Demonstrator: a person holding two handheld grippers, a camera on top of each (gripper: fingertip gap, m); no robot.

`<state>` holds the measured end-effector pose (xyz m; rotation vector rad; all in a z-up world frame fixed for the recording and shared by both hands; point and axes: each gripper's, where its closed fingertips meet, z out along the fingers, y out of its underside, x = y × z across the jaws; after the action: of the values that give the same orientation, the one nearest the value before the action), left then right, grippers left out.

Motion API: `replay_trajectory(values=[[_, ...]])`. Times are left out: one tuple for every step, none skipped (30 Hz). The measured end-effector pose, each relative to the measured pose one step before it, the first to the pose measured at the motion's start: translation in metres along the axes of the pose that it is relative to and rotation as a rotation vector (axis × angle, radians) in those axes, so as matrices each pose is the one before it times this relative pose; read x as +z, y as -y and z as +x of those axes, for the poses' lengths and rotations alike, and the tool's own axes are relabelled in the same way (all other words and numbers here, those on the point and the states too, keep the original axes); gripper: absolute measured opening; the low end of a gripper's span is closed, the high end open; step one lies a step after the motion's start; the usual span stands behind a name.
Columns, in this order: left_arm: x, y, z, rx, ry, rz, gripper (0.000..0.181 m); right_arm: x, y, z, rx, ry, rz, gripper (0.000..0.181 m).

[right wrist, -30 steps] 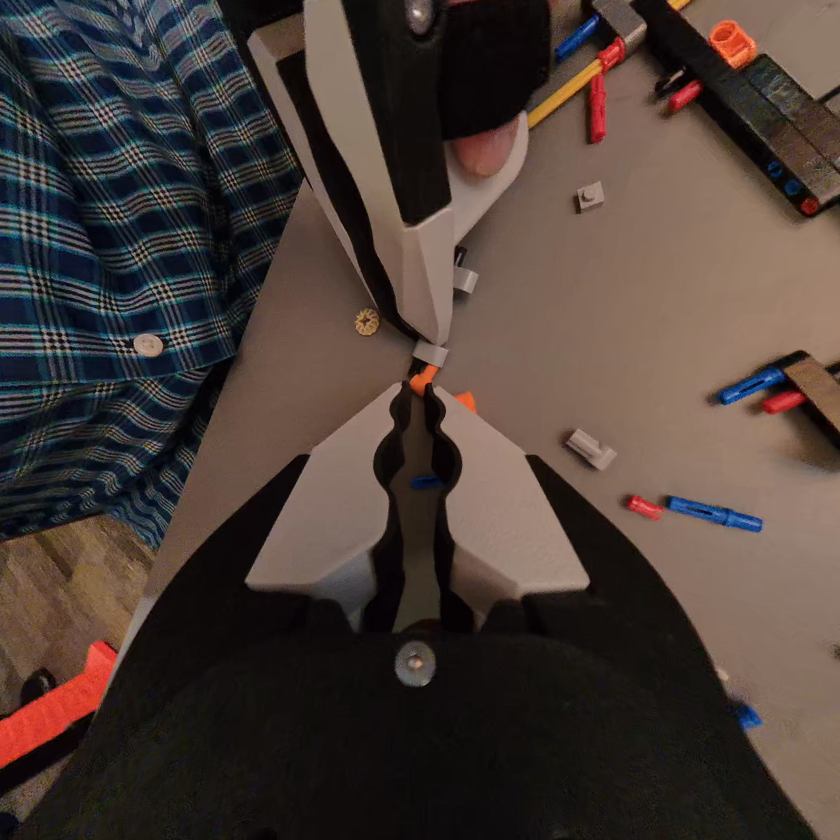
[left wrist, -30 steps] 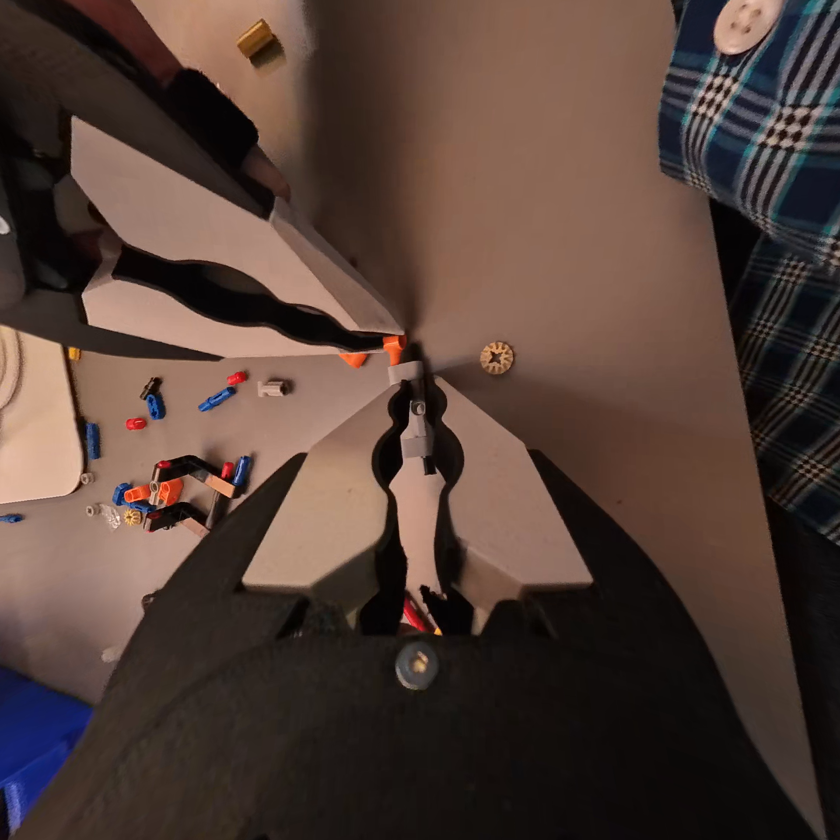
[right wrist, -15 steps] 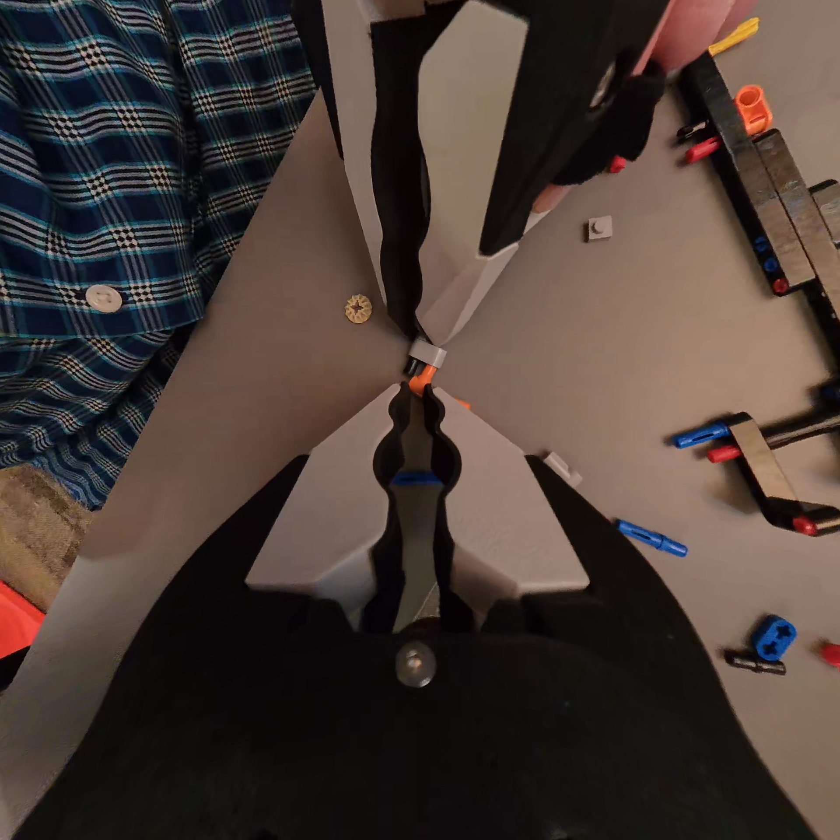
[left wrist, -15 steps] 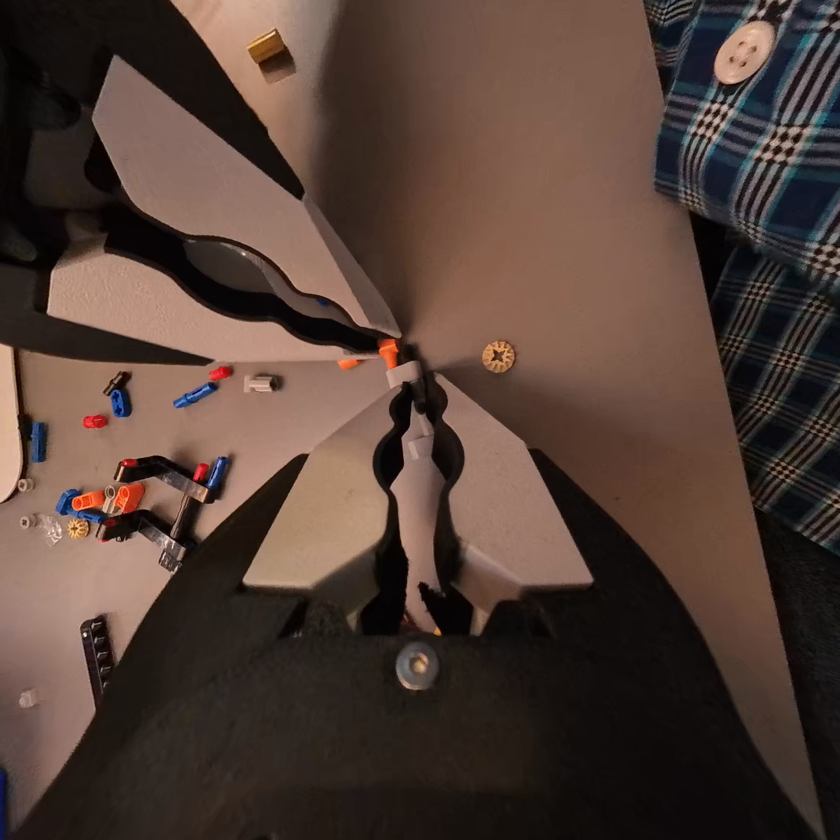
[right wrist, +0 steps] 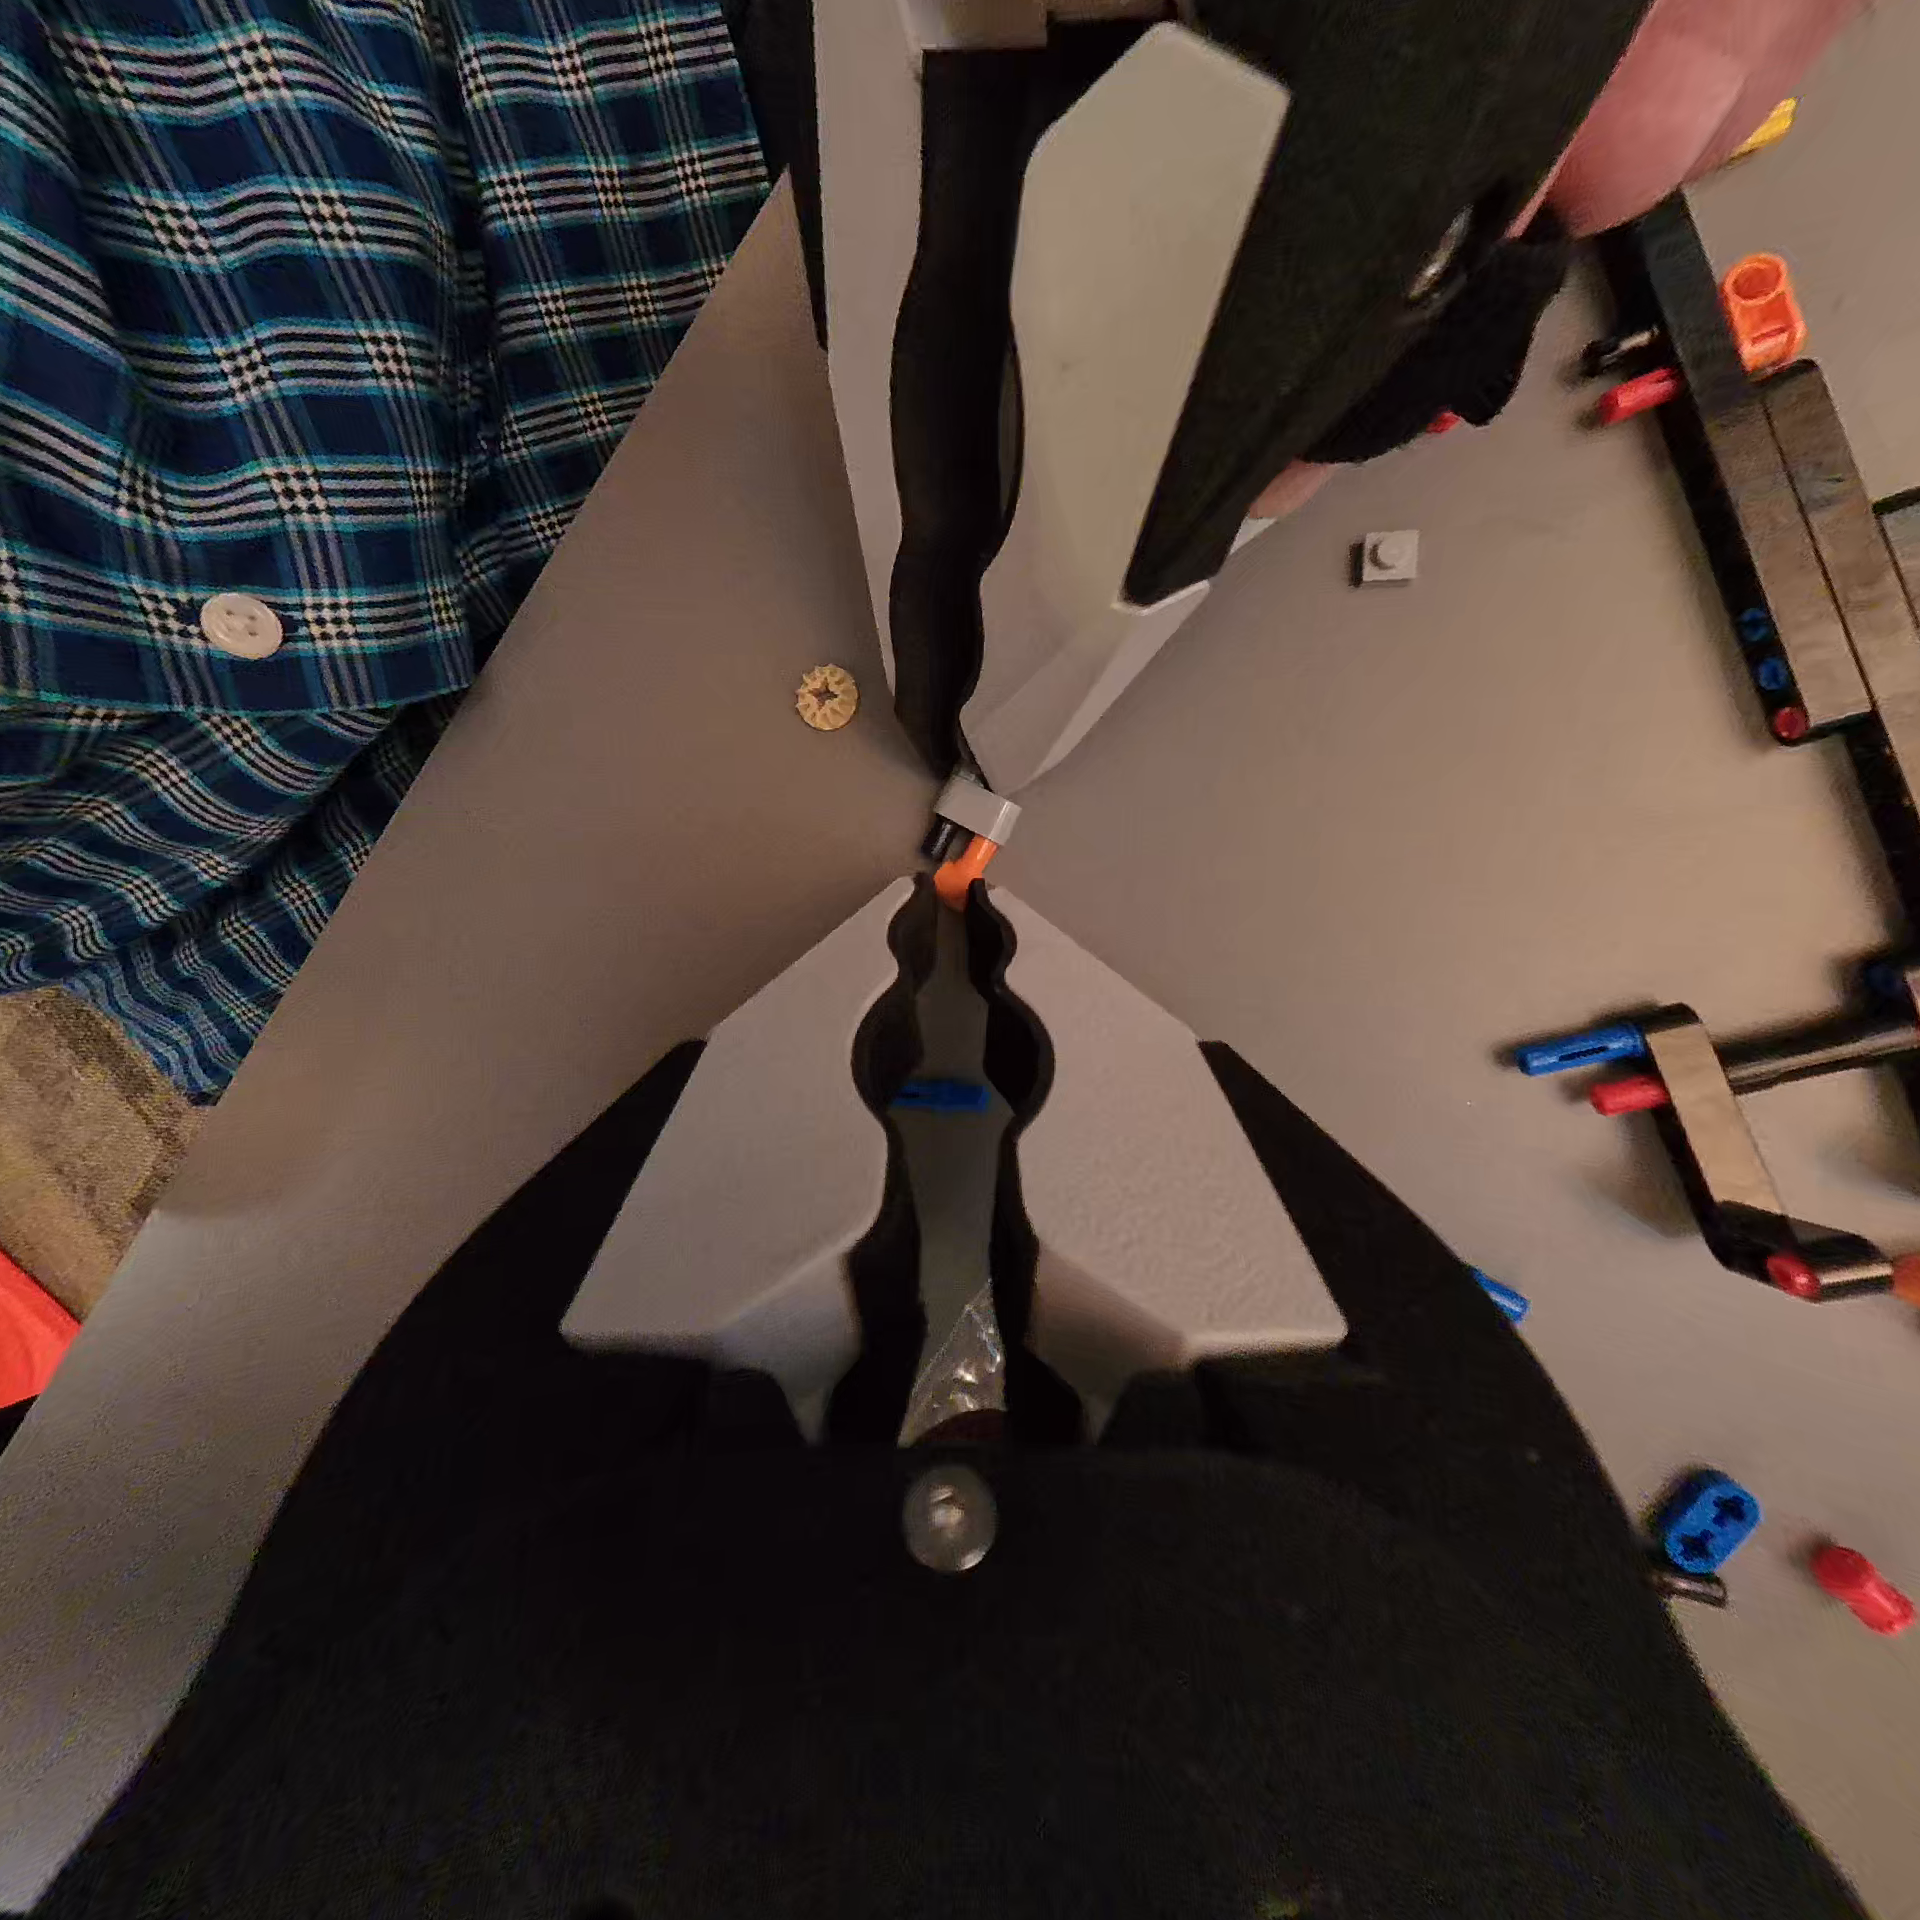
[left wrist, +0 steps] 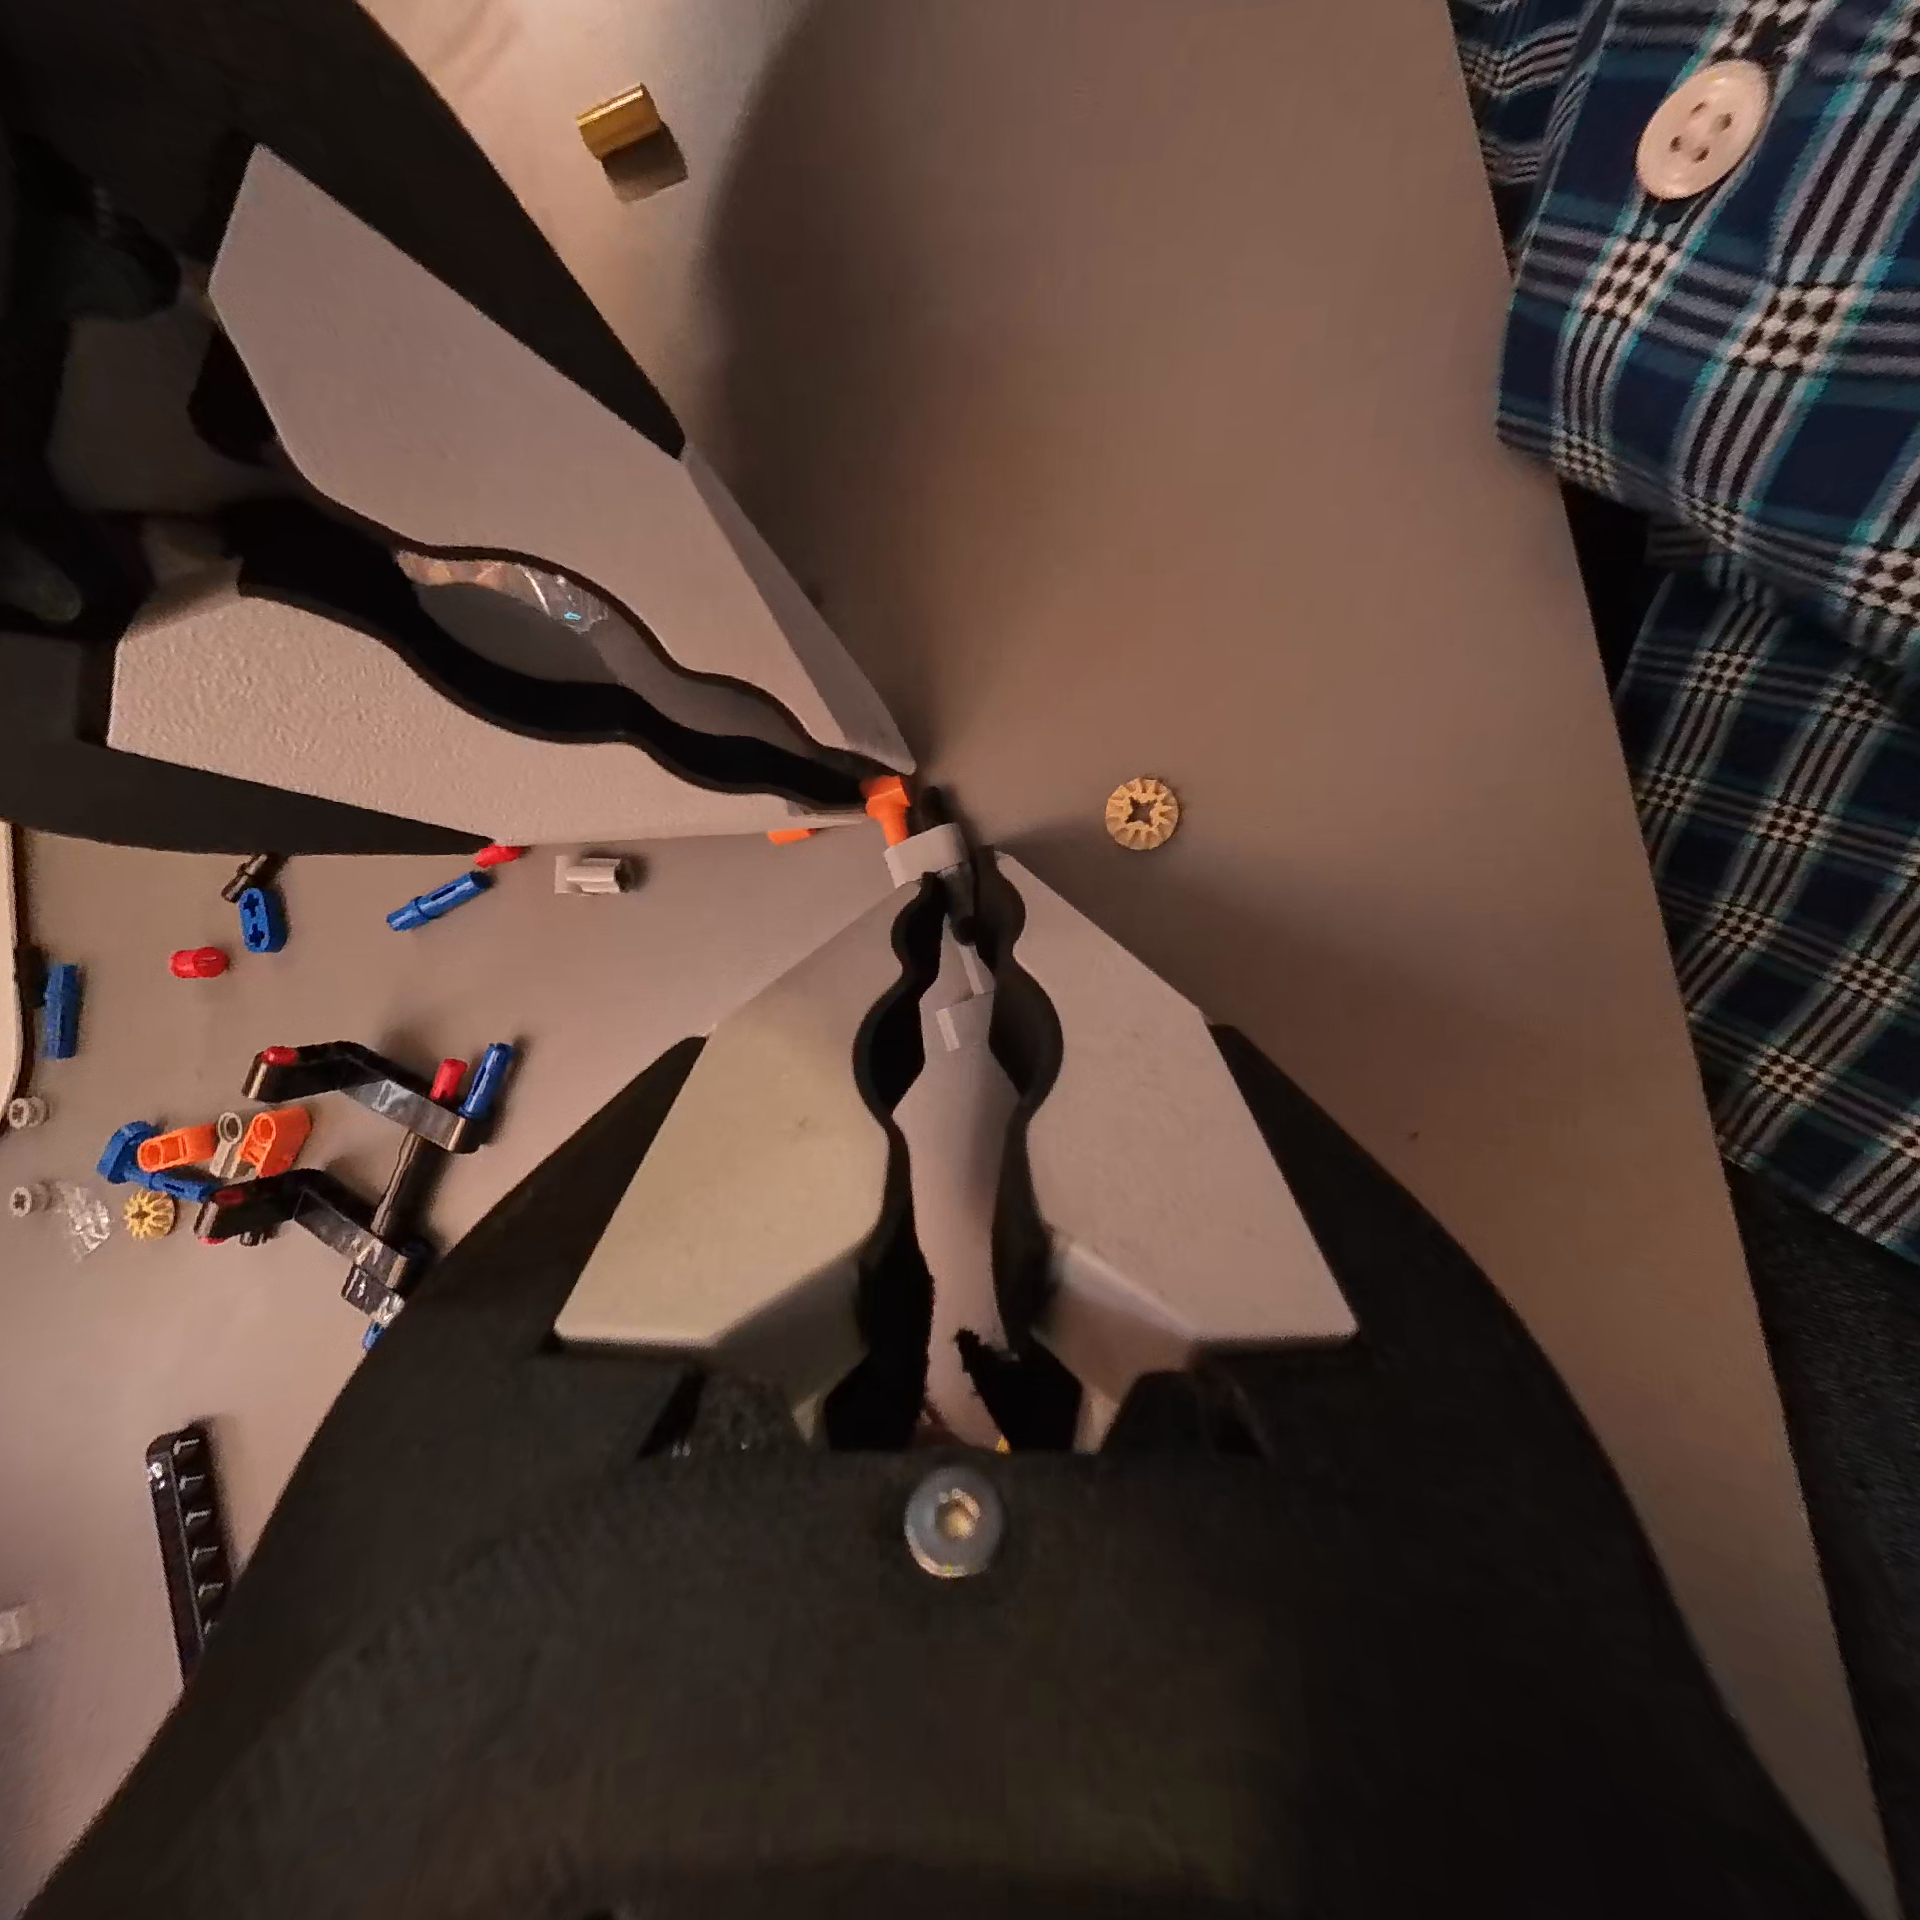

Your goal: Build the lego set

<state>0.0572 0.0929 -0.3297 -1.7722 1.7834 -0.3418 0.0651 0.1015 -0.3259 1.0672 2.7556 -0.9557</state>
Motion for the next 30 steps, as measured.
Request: replay_trajectory(values=[[0.00005, 0.00005, 0.00001, 0.001, 0.0009, 0.0019, 0.003, -0.00005, 0.00001, 0.00012, -0.0083, -0.0002, -0.0019, 0.002], [0.00002, 0.00002, -0.00019, 0.0004, 0.0026, 0.0022, 0.003, -0.00002, -0.00003, 0.00035, -0.0062, 0.0006, -0.0002, 0.002], [-0.00006, 0.00009, 0.00005, -0.0033, 0.0002, 0.0053, 0.003, -0.00005, 0.00005, 0.00027, -0.0077, -0.0006, 0.0025, 0.002], [-0.00002, -0.00001, -0.00015, -0.0022, 0.0005, 0.0063, 0.003, -0.00004, -0.00001, 0.0004, -0.0079, -0.0024, 0.0021, 0.002], [-0.00006, 0.00008, -0.00035, -0.0028, -0.0001, 0.0045, 0.003, -0.00007, 0.00004, 0.00033, -0.0131, -0.0055, -0.0068, 0.002], [0.00003, 0.00005, -0.00002, 0.0012, -0.0028, 0.0028, 0.003, 0.0001, 0.00009, 0.00017, -0.0096, -0.0022, -0.0092, 0.002], [0.00004, 0.00008, -0.00007, 0.0056, -0.0023, 0.0006, 0.003, 0.00003, 0.00001, 0.00006, -0.0015, 0.0044, -0.0025, 0.002], [-0.00002, 0.00019, -0.00003, 0.0003, -0.0037, -0.0019, 0.003, -0.00009, 0.00005, 0.00021, 0.0043, 0.0052, 0.0022, 0.002], [-0.00001, -0.00002, -0.00001, 0.0038, -0.0003, -0.002, 0.003, 0.0001, 0.00009, 0.00005, 0.0012, 0.0007, 0.0006, 0.002], [-0.00004, 0.00008, -0.00005, -0.0029, -0.0013, 0.0027, 0.003, -0.00006, 0.00012, 0.00009, -0.0016, -0.0033, 0.0009, 0.002], [-0.00002, -0.00003, 0.0, -0.0036, -0.0012, 0.0035, 0.003, 0.00003, 0.00016, 0.00003, 0.0018, -0.0041, 0.0028, 0.002], [-0.00007, 0.00003, -0.00003, 0.0001, -0.0007, -0.0001, 0.003, 0.00009, 0.00013, 0.00013, 0.0048, -0.0021, 0.0035, 0.002], [0.00005, 0.00005, 0.00004, 0.0013, -0.0016, 0.0004, 0.003, -0.00003, 0.00005, -0.00008, 0.0009, -0.0005, 0.0038, 0.002], [-0.00007, -0.00001, -0.00001, -0.0008, -0.0026, 0.0014, 0.003, -0.00001, 0.00009, 0.00002, -0.0009, 0.0004, 0.0028, 0.002], [-0.00003, 0.00002, 0.00002, -0.0011, -0.0034, 0.0017, 0.003, 0.0, 0.00011, -0.00001, -0.0002, -0.0001, -0.0017, 0.002], [-0.00001, 0.00003, -0.00012, 0.0042, -0.0013, 0.0008, 0.003, 0.00003, -0.00002, 0.00004, -0.0053, -0.0002, -0.0031, 0.002], [-0.00006, 0.00005, 0.00005, -0.0037, -0.0038, 0.0011, 0.003, 0.00002, 0.00014, 0.00012, -0.0017, 0.0035, -0.0023, 0.001], [-0.00013, 0.00001, 0.00002, -0.0019, -0.0023, 0.0, 0.003, 0.00004, 0.00014, -0.00006, -0.0014, 0.0012, -0.0032, 0.001], [0.00001, 0.00001, 0.00004, 0.0023, 0.0023, -0.0004, 0.003, 0.00002, 0.00002, -0.00001, 0.0, -0.0005, 0.0005, 0.001], [0.00002, 0.00003, -0.00006, -0.0023, 0.0009, 0.0008, 0.003, -0.00003, 0.00009, 0.0, 0.005, 0.0004, 0.0049, 0.001], [-0.00001, 0.00009, 0.00002, 0.0028, 0.0006, -0.0001, 0.003, 0.00002, 0.00014, 0.00002, 0.0059, -0.003, 0.0031, 0.001], [-0.00002, 0.00007, -0.00009, -0.0009, -0.0005, 0.0035, 0.003, -0.00002, 0.00013, 0.00006, 0.0032, -0.0046, 0.0031, 0.001], [-0.00006, 0.00014, 0.00002, -0.0012, -0.0013, 0.0063, 0.003, -0.00001, 0.00013, 0.00007, 0.0043, -0.0022, 0.0085, 0.001], [-0.00011, 0.00007, 0.00001, -0.0039, -0.0042, 0.0035, 0.003, -0.00008, 0.00007, 0.00007, 0.0068, 0.0001, 0.0089, 0.001], [-0.00001, 0.00009, -0.00007, 0.0053, 0.0015, -0.0013, 0.003, 0.00004, 0.00006, -0.00002, 0.0017, -0.0043, 0.0005, 0.001], [-0.00002, -0.00001, 0.00004, 0.0016, 0.0019, -0.0026, 0.003, 0.00001, -0.00008, -0.00013, -0.0029, -0.0058, -0.0055, 0.001], [-0.00013, 0.0, 0.00014, -0.0036, 0.0007, -0.0031, 0.003, -0.0001, -0.00021, -0.00016, 0.001, -0.0017, -0.0031, 0.002], [-0.00026, -0.0006, 0.0002, 0.004, 0.0033, -0.009, 0.003, -0.00011, 0.00003, -0.00004, 0.008, -0.0009, 0.001, 0.002], [-0.00054, -0.00104, -0.00013, 0.0084, 0.0071, -0.0193, 0.003, 0.00003, -0.00001, 0.00007, 0.0146, -0.0026, 0.0056, 0.002], [-0.00007, -0.00044, -0.00004, -0.0122, 0.0027, -0.0157, 0.003, -0.00018, -0.00038, -0.00019, 0.0083, -0.005, 0.0049, 0.003]])
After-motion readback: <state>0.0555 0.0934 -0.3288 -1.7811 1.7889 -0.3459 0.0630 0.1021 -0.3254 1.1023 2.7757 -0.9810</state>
